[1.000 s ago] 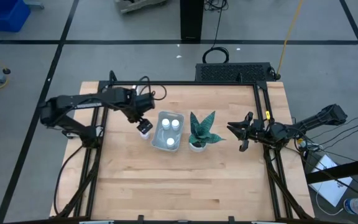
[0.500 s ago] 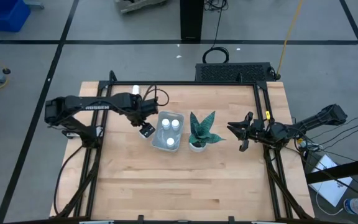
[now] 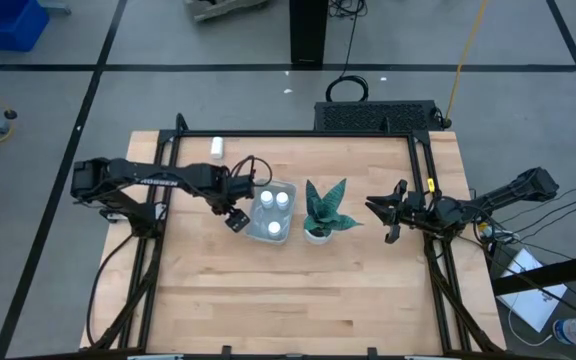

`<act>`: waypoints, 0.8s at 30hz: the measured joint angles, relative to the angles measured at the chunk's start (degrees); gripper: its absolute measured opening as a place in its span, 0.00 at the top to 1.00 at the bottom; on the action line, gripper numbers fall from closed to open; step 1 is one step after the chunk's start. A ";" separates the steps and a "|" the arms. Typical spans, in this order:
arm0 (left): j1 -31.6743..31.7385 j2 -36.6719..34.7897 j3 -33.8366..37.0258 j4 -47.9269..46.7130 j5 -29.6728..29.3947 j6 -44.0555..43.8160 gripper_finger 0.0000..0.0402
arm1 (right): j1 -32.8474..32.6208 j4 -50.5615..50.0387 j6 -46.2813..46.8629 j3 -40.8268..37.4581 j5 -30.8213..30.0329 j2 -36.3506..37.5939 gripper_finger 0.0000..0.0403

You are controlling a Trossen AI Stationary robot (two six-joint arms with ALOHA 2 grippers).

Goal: Pick and place pill bottles into a basket
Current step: Put the white pill bottle into the gray bin

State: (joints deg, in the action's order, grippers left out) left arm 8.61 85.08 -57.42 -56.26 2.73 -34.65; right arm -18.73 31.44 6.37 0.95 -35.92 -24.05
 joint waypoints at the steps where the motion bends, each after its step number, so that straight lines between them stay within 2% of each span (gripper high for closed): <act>1: -0.11 0.00 0.35 0.02 -0.17 -0.03 0.30 | 0.00 0.00 -0.01 -0.01 0.00 0.00 0.82; 12: 0.43 0.00 3.68 3.90 -1.26 -0.01 0.31 | -0.01 0.00 0.01 0.00 0.00 0.00 0.82; 24: 0.73 0.00 3.86 4.29 -3.05 -0.46 0.48 | -0.01 0.00 0.00 -0.01 0.00 0.00 0.82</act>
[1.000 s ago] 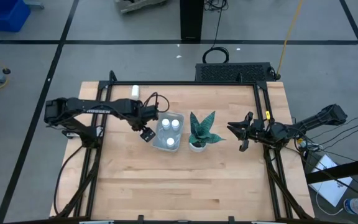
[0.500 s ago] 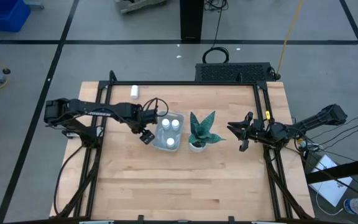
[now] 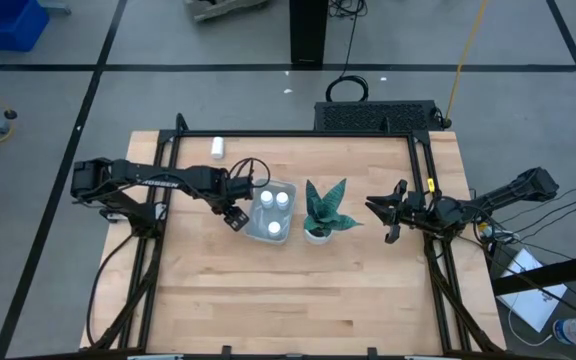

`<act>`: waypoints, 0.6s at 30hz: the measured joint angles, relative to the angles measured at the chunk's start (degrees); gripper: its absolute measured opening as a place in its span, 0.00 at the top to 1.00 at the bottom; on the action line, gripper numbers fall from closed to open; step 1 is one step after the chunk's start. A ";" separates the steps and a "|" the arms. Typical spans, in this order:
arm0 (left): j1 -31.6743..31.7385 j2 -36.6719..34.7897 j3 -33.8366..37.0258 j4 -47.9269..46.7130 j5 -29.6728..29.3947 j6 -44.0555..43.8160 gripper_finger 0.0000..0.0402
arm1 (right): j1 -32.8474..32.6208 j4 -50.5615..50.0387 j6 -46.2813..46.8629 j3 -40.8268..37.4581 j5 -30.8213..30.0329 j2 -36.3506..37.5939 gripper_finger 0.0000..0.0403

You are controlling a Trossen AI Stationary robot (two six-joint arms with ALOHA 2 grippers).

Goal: Pick and place pill bottles into a basket
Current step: Put the white pill bottle into the gray bin

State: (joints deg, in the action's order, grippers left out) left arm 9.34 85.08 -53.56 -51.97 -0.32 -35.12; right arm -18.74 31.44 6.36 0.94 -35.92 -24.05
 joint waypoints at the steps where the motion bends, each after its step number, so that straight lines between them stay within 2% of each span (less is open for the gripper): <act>1: 0.00 0.00 0.00 0.28 -0.18 -0.01 0.49 | 0.01 0.00 0.00 0.00 0.00 0.00 0.82; 18: 0.00 -0.02 -0.06 1.97 0.34 1.60 0.59 | 0.01 0.00 0.01 0.01 0.00 0.00 0.82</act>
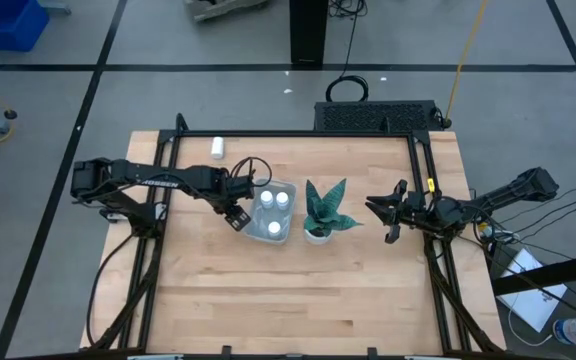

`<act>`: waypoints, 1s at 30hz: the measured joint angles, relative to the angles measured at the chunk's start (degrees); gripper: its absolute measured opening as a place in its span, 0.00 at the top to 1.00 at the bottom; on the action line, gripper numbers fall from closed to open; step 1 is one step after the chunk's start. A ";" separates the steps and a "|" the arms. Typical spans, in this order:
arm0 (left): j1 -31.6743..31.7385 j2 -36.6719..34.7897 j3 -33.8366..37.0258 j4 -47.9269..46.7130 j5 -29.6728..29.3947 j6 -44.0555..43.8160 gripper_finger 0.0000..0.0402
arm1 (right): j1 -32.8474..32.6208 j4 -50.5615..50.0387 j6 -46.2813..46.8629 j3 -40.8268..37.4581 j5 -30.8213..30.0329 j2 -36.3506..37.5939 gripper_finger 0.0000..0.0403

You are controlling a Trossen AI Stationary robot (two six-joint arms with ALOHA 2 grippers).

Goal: Pick and place pill bottles into a basket
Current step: Put the white pill bottle into the gray bin

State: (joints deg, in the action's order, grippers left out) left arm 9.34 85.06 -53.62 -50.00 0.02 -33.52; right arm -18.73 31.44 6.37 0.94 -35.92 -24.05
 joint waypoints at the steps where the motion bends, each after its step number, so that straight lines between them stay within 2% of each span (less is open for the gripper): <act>1: 0.00 0.00 -0.03 -0.33 0.16 0.00 0.59 | -0.01 0.00 0.00 0.01 0.00 0.00 0.82; 10: -0.11 -6.30 -3.43 -10.05 -1.31 0.26 0.58 | 0.01 -0.02 0.00 -0.01 0.00 0.00 0.82; 17: -0.13 -10.96 -15.50 -15.29 -1.12 1.95 0.58 | 0.00 -0.28 -0.02 0.00 0.00 0.02 0.82; 23: -0.09 -9.20 -27.10 -17.40 0.68 2.84 0.59 | 0.01 -0.27 -0.02 0.01 0.00 -0.02 0.82; 30: -0.12 -3.05 -33.03 -17.79 2.85 4.45 0.58 | -0.01 -0.37 -0.02 0.01 0.00 0.02 0.82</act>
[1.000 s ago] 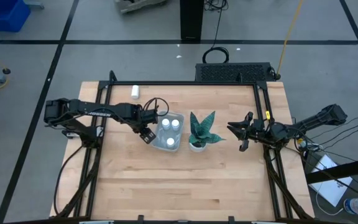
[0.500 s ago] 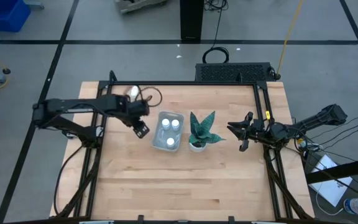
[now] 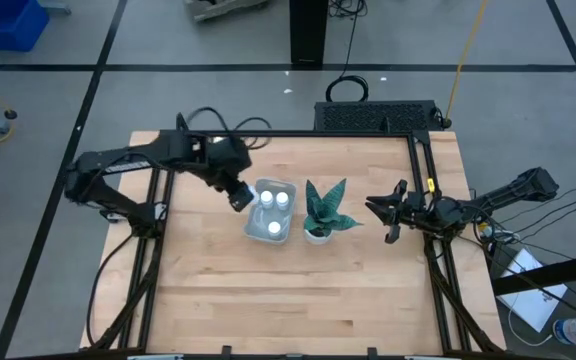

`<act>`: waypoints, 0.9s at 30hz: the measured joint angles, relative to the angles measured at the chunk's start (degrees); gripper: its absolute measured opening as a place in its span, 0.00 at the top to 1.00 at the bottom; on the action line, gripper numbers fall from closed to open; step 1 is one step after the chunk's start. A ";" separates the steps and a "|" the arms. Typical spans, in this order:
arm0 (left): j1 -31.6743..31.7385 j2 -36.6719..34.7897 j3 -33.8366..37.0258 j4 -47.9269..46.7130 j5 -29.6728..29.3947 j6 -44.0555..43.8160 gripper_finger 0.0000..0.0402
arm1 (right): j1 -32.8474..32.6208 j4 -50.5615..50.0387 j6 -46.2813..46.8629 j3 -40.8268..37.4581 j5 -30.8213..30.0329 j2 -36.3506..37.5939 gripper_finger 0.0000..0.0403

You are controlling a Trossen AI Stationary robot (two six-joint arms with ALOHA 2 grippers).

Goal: Pick and place pill bottles into a basket
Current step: Put the white pill bottle into the gray bin

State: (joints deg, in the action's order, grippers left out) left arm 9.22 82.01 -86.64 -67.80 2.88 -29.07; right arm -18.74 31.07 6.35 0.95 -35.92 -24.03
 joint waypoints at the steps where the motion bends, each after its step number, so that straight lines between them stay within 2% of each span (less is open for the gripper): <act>1: -0.17 1.16 -0.22 0.26 0.29 0.19 0.58 | 0.00 0.00 0.00 0.00 0.00 0.00 0.82; 15: -2.17 14.54 -0.21 3.41 -0.50 4.93 0.57 | 0.00 0.39 0.01 0.00 0.00 -0.03 0.82; 22: -2.13 18.48 -0.21 6.48 -1.65 4.84 0.59 | 0.00 0.37 0.01 -0.01 0.00 -0.04 0.82; 27: -2.13 21.09 -0.21 8.87 -2.20 5.21 0.56 | 0.01 0.38 0.02 0.00 0.00 -0.02 0.82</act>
State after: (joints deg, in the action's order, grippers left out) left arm 7.09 103.09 -86.85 -58.93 0.68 -23.86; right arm -18.73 31.45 6.37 0.95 -35.92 -24.05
